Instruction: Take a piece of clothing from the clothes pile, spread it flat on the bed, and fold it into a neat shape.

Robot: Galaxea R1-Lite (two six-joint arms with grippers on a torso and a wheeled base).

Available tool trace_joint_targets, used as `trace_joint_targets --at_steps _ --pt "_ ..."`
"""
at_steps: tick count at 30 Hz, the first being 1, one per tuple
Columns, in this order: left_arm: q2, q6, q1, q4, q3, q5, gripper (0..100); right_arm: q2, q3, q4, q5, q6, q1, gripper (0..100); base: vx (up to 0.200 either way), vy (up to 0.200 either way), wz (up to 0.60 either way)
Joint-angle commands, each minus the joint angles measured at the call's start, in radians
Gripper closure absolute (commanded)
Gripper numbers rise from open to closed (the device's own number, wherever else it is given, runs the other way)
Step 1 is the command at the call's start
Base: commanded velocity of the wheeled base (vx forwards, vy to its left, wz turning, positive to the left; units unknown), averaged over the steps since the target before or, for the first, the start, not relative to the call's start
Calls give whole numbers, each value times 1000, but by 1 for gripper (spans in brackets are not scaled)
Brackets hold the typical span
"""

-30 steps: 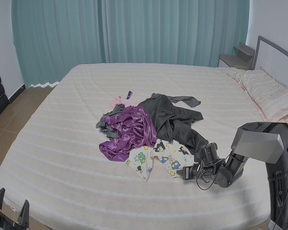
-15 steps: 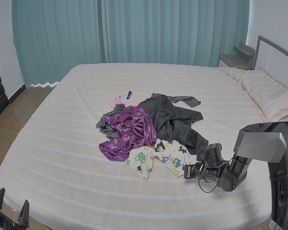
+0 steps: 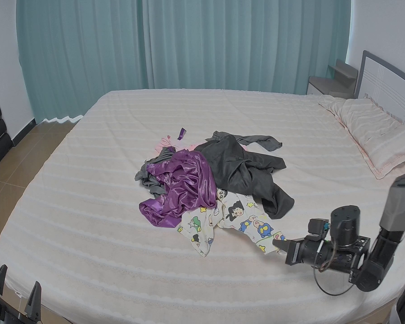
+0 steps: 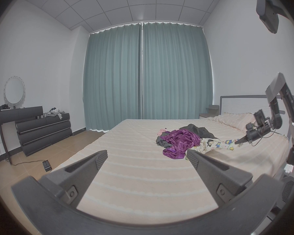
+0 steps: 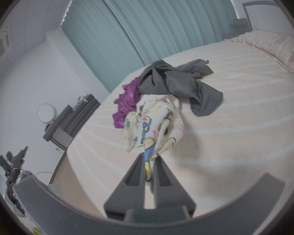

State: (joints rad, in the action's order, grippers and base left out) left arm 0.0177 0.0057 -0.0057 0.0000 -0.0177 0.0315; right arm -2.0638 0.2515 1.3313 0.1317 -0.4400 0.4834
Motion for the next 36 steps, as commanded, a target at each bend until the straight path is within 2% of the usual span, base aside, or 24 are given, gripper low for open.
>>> trace_joint_targets --at_steps 1,5,13,18,19,22,24,25,26,30,33,35,36 --pt "-18 0 0 0 18 -1 0 295 -212 105 36 -16 67 100 0 0 0" --pt "-18 0 0 0 18 1 0 413 -245 124 34 -16 130 100 0 0 0" --pt "-18 5 0 -2 18 -2 0 591 -235 124 43 -17 205 100 0 0 0" --pt "-18 26 0 -5 18 -4 0 651 -228 123 85 -17 205 100 0 0 0" --pt "-18 57 0 -5 18 -12 0 656 -228 123 95 -17 205 100 0 0 0" --pt "-18 63 0 -15 12 -47 0 657 -221 124 94 -16 204 100 0 0 0" --pt "136 -98 -14 -160 -237 -85 0 656 -193 123 94 -16 201 100 0 0 0" --pt "235 -184 -8 -222 -292 -99 0 654 -178 117 94 -16 201 100 0 0 0" --pt "298 -202 -5 -259 -309 -128 0 653 -163 112 95 -16 201 100 0 0 0" --pt "568 16 -56 -256 -298 -446 0 648 -110 112 100 -17 198 100 0 0 0" --pt "785 126 -83 -275 -304 -456 0 653 -77 115 97 -16 173 100 0 0 0" --pt "785 126 -83 -275 -304 -456 0 653 -77 115 97 -16 173 100 0 0 0" --pt "1050 177 -180 -351 -306 -453 0 653 -15 103 117 -17 129 100 0 0 0"
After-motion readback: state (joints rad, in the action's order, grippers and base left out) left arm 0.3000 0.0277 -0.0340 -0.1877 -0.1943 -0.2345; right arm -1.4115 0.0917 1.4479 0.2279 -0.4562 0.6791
